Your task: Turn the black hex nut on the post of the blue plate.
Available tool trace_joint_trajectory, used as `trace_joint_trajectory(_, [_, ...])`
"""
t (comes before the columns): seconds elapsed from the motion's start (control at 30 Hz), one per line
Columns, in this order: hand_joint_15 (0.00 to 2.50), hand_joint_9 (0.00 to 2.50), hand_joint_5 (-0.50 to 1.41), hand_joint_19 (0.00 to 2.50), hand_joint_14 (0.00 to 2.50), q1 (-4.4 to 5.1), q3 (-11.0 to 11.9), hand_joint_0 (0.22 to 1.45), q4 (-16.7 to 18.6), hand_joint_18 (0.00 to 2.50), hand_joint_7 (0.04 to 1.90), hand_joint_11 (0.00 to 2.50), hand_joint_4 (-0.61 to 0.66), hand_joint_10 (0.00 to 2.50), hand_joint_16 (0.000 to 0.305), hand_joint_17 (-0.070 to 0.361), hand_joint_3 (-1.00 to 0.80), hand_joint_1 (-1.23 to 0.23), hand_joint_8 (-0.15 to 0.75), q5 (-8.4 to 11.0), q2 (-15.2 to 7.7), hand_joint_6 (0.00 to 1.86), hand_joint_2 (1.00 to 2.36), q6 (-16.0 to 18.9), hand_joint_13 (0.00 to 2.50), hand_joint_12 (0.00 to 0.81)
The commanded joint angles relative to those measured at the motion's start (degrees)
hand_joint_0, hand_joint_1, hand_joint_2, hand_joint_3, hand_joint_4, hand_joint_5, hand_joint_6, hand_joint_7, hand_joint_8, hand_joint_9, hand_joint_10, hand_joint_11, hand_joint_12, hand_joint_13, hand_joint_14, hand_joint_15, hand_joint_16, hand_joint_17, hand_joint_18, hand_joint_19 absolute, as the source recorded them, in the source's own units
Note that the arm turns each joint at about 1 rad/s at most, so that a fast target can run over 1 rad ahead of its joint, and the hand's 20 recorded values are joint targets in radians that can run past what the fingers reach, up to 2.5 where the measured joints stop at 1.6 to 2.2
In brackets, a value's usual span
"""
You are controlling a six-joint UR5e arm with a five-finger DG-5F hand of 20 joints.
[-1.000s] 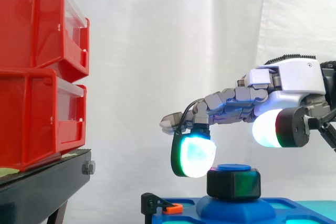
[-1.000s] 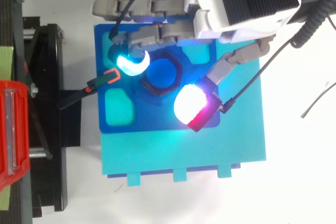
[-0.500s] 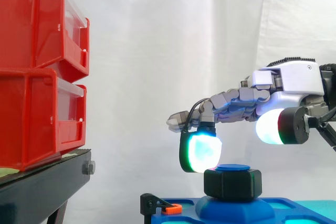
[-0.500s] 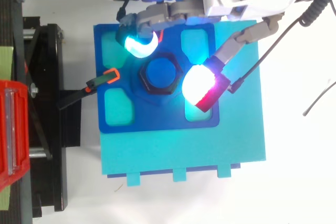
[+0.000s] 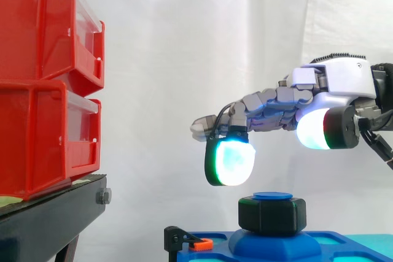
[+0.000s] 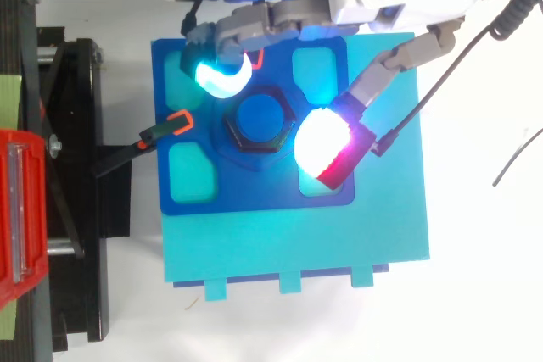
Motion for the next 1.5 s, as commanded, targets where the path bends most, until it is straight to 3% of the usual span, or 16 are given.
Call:
trace_joint_trajectory(0.0, [0.03, 0.11, -0.22, 0.09, 0.0, 0.77, 0.22, 0.47, 0.24, 0.0, 1.07, 0.03, 0.2, 0.0, 0.056, 0.127, -0.5, -0.33, 0.229, 1.18, 0.0, 0.5, 1.0, -0.1, 0.11, 0.358])
trace_joint_trajectory(0.1, [0.03, 0.11, -0.22, 0.09, 0.0, 1.83, 0.22, 0.47, 0.06, 0.0, 1.07, 0.02, 0.19, 0.0, 0.056, 0.127, -0.5, -0.33, 0.228, 2.59, -0.09, 0.5, 1.0, -0.45, 0.11, 0.358])
trace_joint_trajectory(0.17, [0.04, 0.12, -0.22, 0.1, 0.0, 1.92, 0.22, 0.47, 0.06, 0.0, 1.07, 0.02, 0.2, 0.0, 0.056, 0.126, -0.5, -0.33, 0.229, 2.94, 0.0, 0.5, 1.0, -0.62, 0.11, 0.358])
trace_joint_trajectory(0.47, [0.04, 0.12, -0.22, 0.08, 0.0, 4.11, 0.22, 0.47, -0.64, 0.0, 1.07, 0.02, 0.2, 0.0, 0.056, 0.126, -0.5, -0.33, 0.23, 6.1, 0.0, 0.5, 1.0, -1.41, 0.11, 0.358])
trace_joint_trajectory(0.8, [0.04, 0.12, -0.22, 0.09, 0.0, 5.26, 0.22, 0.47, -0.82, 0.0, 1.06, 0.03, 0.19, 0.0, 0.056, 0.126, -0.5, -0.33, 0.231, 7.6, -0.09, 0.5, 1.0, -2.03, 0.11, 0.358])
trace_joint_trajectory(1.0, [0.03, 0.12, -0.22, 0.09, 0.0, 6.66, 0.22, 0.47, -1.17, 0.0, 1.06, 0.03, 0.19, 0.0, 0.056, 0.126, -0.5, -0.33, 0.232, 9.79, -0.09, 0.5, 1.0, -2.82, 0.11, 0.359])
trace_joint_trajectory(1.1, [0.02, 0.15, -0.22, 0.06, 0.0, 6.75, 0.05, 0.47, -1.17, 0.0, 1.05, 0.01, 0.2, 0.0, 0.057, 0.128, -0.5, -0.36, 0.237, 10.06, -0.18, 0.5, 1.0, -3.0, 0.14, 0.363])
trace_joint_trajectory(1.13, [0.02, 0.15, -0.22, 0.06, 0.0, 6.93, 0.22, 0.47, -0.9, 0.0, 1.05, 0.01, 0.2, 0.0, 0.057, 0.128, -0.5, -0.36, 0.237, 10.06, -1.76, 0.5, 1.0, -2.91, 0.14, 0.363])
trace_joint_trajectory(1.23, [0.03, 0.12, -0.22, 0.09, 0.0, 6.84, 0.84, 0.47, 0.33, 0.0, 1.06, 0.03, 0.19, 0.0, 0.056, 0.127, -0.5, -0.33, 0.23, 9.88, -3.52, 0.5, 1.0, -2.64, 0.11, 0.359])
trace_joint_trajectory(1.47, [0.04, 0.12, -0.22, 0.09, 0.0, 6.75, 2.25, 0.47, -1.34, 0.0, 1.06, 0.02, 0.19, 0.0, 0.056, 0.127, -0.5, -0.33, 0.23, 9.18, -3.69, 0.5, 1.0, -1.94, 0.11, 0.358])
